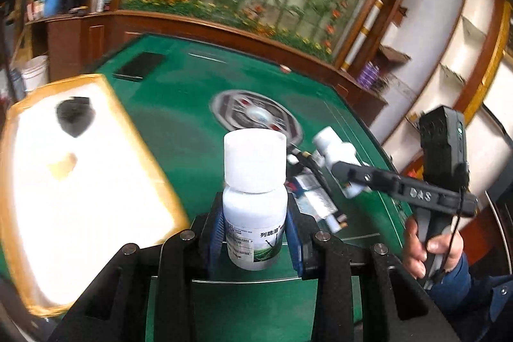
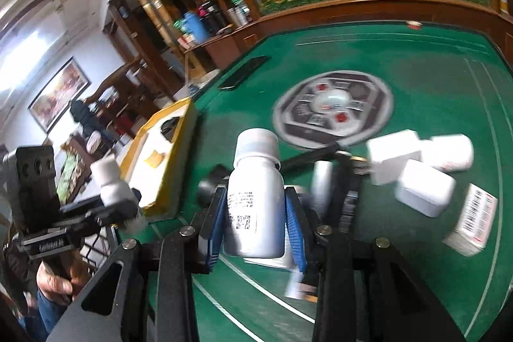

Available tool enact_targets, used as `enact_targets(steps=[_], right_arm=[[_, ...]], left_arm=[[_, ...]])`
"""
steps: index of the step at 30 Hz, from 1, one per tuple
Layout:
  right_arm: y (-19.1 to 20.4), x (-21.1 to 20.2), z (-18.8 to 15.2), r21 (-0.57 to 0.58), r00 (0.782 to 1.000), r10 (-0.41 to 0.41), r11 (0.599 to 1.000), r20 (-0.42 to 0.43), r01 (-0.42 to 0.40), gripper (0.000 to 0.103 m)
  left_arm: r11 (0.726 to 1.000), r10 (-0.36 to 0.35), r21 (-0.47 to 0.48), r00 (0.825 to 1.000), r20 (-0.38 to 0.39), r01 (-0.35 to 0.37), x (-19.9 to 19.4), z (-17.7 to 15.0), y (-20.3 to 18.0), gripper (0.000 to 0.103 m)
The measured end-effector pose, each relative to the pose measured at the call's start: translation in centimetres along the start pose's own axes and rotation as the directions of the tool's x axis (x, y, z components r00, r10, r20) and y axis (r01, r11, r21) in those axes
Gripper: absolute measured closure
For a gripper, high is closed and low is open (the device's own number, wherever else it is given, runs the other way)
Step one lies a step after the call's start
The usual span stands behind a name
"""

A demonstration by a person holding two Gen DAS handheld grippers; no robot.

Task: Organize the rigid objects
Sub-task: 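Carry both white bottles to the tray and lower them onto it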

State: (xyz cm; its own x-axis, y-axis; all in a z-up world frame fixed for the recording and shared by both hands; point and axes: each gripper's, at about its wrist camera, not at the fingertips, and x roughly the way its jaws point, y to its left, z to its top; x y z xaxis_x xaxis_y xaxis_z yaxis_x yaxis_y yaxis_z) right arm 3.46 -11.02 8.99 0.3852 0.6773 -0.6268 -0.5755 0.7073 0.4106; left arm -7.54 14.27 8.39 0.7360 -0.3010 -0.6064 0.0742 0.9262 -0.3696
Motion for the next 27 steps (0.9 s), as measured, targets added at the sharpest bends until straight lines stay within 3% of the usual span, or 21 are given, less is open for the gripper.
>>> enact_targets(steps=[11, 18, 27], right_arm=[[10.9, 6.2, 2.3, -0.167, 0.988, 0.099, 0.979, -0.119, -0.118, 0.069], [15.0, 11.6, 3.3, -0.208, 0.979, 0.084, 0.97, -0.188, -0.123, 0.069], [17.5, 17.8, 4.0, -0.274, 0.964, -0.004, 0.959, -0.266, -0.071, 0.069]], left_arm=[[0.986, 0.119, -0.126, 0.99, 0.072, -0.109, -4.8, 1.3, 9.4, 0.067], [0.959, 0.205, -0.203, 0.979, 0.023, -0.196, -3.7, 2.7, 15.6, 0.067], [0.929, 0.235, -0.276, 0.969, -0.077, -0.247, -0.4, 4.0, 20.3, 0.067]])
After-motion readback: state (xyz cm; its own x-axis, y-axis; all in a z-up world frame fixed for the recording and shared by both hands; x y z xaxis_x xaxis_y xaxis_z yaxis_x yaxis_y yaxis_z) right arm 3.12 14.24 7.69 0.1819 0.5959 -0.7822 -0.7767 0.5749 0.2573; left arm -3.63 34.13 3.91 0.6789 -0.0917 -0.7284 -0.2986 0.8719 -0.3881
